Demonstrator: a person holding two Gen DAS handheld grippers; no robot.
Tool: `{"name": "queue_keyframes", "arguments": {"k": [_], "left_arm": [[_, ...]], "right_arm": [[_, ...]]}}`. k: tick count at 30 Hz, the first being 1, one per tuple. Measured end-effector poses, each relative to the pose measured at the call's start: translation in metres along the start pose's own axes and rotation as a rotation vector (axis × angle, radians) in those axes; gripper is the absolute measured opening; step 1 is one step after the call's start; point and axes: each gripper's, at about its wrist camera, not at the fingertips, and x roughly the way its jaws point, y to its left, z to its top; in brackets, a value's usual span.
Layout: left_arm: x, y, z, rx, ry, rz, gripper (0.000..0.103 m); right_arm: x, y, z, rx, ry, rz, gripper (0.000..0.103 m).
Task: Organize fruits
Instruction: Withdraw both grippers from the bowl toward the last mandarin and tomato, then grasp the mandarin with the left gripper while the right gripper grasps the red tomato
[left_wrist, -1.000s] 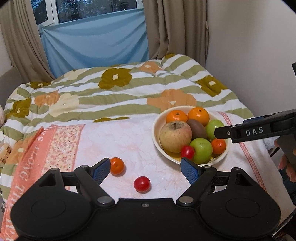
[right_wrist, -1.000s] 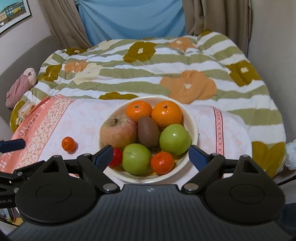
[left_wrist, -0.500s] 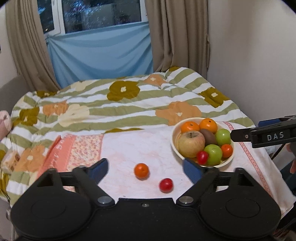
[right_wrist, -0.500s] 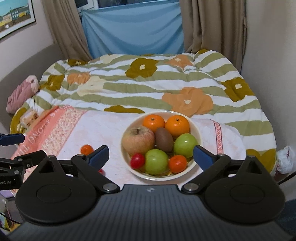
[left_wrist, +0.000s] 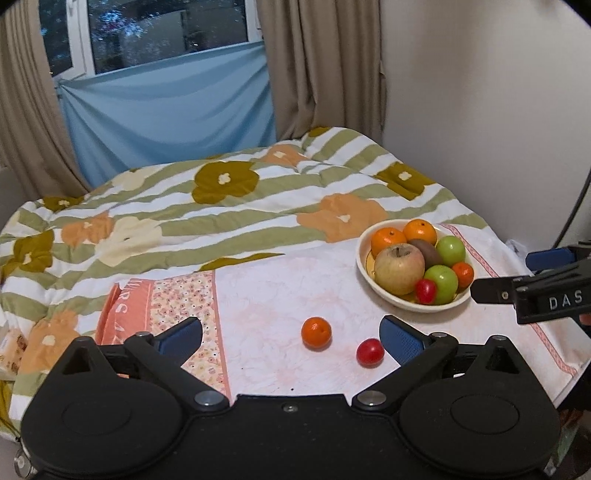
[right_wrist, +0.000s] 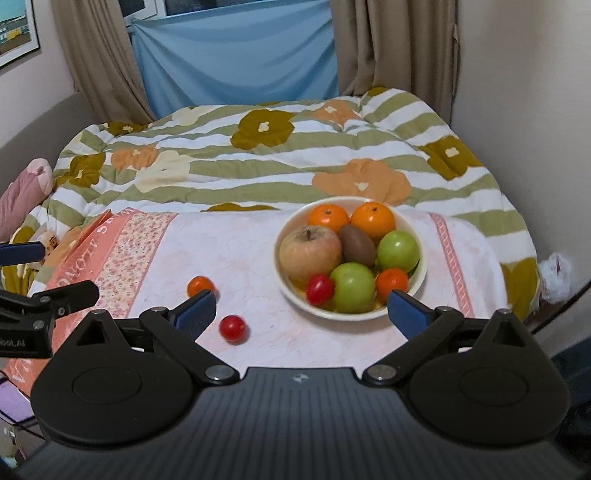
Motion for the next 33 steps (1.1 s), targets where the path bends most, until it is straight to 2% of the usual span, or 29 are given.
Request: {"name": "queue_keyframes", "arguments": {"k": [8,13,23,30,33], "left_arm": [[0.026,0.031,-0.002,0.063,0.021,-0.089,0.103],[0.054,0.04,-0.004,0.112,0.042,-0.148,0.097],[0.122,0.025,-0.005,0.232,0.108,-0.292,0.089],[0.154,0.011,-0.011,0.293,0.164,-0.345,0.071],[0.164,0.007,-0.013,0.301,0.181,-0.358,0.064]], "right_arm": [[0.019,0.036,-0.019,0.026,0.044,-0.026,0.103],[0.04,0.054,-0.031,0.029,0.071,-0.037,0.103],[0.1,0.076,-0.047,0.049,0.149,-0.05,0.103],[0.126,0.078,-0.048,0.05,0.175,-0.053,0.098],[0.134,0.076,-0.049,0.06,0.187,-0.053,0.092]]}}
